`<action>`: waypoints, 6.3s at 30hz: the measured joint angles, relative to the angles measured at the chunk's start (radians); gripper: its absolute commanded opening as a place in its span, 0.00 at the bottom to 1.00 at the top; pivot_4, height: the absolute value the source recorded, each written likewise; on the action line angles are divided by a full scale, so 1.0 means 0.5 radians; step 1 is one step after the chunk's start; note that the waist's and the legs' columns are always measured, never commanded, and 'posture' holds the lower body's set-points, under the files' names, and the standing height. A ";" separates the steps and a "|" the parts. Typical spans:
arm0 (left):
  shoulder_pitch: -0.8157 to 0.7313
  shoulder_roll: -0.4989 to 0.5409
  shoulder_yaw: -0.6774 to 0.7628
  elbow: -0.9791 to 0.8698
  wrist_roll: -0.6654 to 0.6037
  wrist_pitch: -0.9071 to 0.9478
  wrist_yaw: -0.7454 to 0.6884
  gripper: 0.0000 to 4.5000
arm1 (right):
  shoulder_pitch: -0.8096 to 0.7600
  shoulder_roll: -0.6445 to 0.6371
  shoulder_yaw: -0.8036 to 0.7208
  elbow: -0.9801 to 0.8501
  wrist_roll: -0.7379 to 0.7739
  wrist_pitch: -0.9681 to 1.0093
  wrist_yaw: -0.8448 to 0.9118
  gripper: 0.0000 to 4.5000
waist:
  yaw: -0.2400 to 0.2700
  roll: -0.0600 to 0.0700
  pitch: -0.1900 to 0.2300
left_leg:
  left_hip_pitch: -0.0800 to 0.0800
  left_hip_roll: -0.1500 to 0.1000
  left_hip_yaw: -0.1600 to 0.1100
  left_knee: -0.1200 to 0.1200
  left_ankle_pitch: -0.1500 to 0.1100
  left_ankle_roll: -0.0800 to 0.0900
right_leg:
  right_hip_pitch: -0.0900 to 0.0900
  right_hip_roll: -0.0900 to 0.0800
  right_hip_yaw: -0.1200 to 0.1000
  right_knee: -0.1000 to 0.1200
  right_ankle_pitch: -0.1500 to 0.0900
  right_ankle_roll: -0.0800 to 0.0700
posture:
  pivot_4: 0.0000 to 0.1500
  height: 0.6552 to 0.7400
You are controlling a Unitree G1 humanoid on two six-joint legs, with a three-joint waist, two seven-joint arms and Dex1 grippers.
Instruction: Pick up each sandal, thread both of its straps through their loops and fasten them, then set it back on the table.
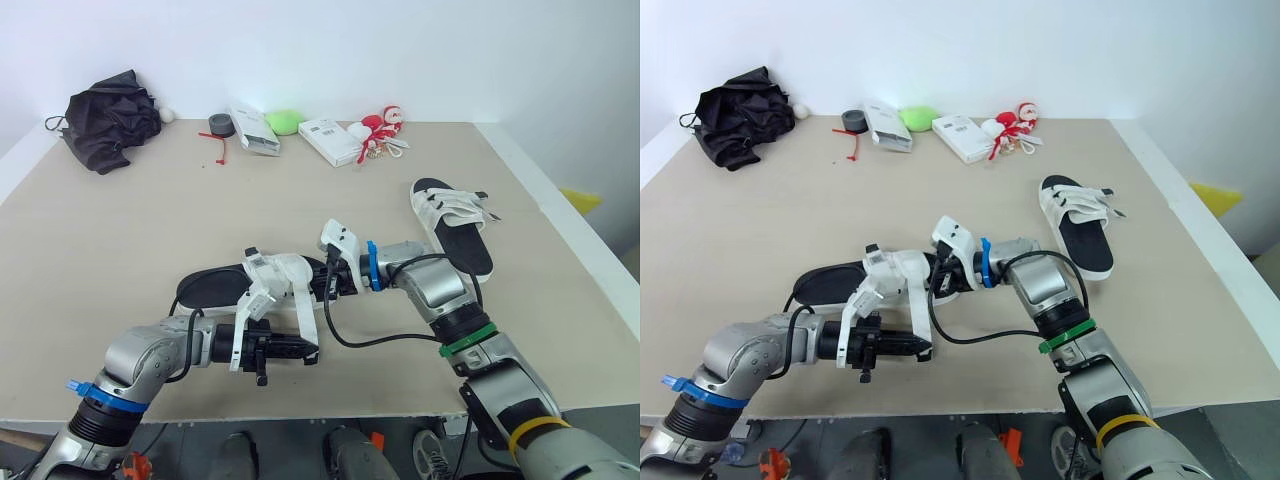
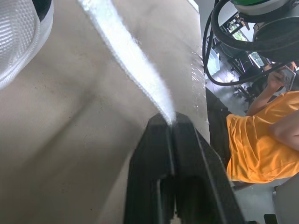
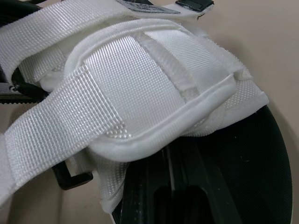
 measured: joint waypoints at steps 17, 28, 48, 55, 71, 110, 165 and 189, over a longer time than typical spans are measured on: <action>-0.921 -0.198 0.452 0.914 -0.180 0.474 0.588 0.01 | -0.030 0.027 -0.008 0.078 -0.006 -0.048 0.004 0.00 | -0.002 0.005 0.000 | -0.003 -0.016 -0.021 0.004 0.002 -0.001 | 0.007 0.002 0.002 -0.001 0.010 0.014 | 1.00 0.98; -0.948 -0.440 0.704 0.918 -0.355 0.815 0.736 0.01 | -0.019 0.026 -0.021 0.078 -0.008 -0.048 -0.007 0.00 | -0.003 0.005 0.000 | -0.004 -0.018 -0.022 0.004 0.003 -0.004 | 0.009 0.000 0.002 -0.001 0.010 0.015 | 1.00 0.98; -0.854 -0.298 0.501 0.815 -0.219 0.663 0.521 0.01 | 0.003 0.025 -0.035 0.062 -0.012 -0.048 -0.038 0.00 | -0.004 0.004 -0.001 | -0.002 -0.019 -0.025 0.003 0.003 -0.006 | 0.003 -0.001 0.002 -0.007 0.009 0.013 | 1.00 0.98; -0.987 -0.382 0.853 1.084 -0.313 0.855 0.741 0.01 | 0.014 0.035 -0.031 0.036 -0.011 -0.048 -0.039 0.00 | -0.006 0.004 -0.001 | -0.001 -0.020 -0.026 0.002 0.004 -0.005 | 0.007 -0.001 0.002 -0.007 0.012 0.018 | 1.00 0.98; -0.743 -0.349 0.652 0.727 -0.300 0.959 0.668 0.01 | 0.033 0.030 -0.036 0.015 -0.011 -0.044 -0.045 0.00 | -0.006 0.003 -0.002 | -0.001 -0.020 -0.026 0.000 0.002 -0.009 | 0.009 -0.001 0.002 -0.018 0.012 0.017 | 1.00 0.98; -0.832 -0.368 0.669 0.871 -0.276 0.833 0.624 0.01 | 0.025 0.023 -0.037 0.022 -0.012 -0.044 -0.045 0.00 | -0.007 0.001 -0.002 | -0.002 -0.021 -0.028 -0.002 0.000 -0.011 | 0.008 -0.003 0.002 -0.027 0.016 0.018 | 1.00 0.98; -0.699 0.170 -0.165 0.312 0.355 -0.072 -0.143 0.01 | 0.051 0.044 -0.035 -0.013 -0.004 -0.044 -0.037 0.00 | -0.011 0.003 -0.007 | 0.001 -0.017 -0.024 -0.018 0.002 -0.008 | 0.001 -0.002 0.003 -0.027 0.011 0.010 | 1.00 0.98; -0.905 -0.191 0.306 0.621 0.110 0.420 0.088 0.99 | 0.045 0.037 -0.043 -0.003 -0.005 -0.041 -0.072 0.00 | -0.006 0.002 -0.006 | -0.001 -0.019 -0.026 -0.017 0.006 -0.001 | 0.001 -0.002 0.001 -0.027 0.013 0.013 | 1.00 0.98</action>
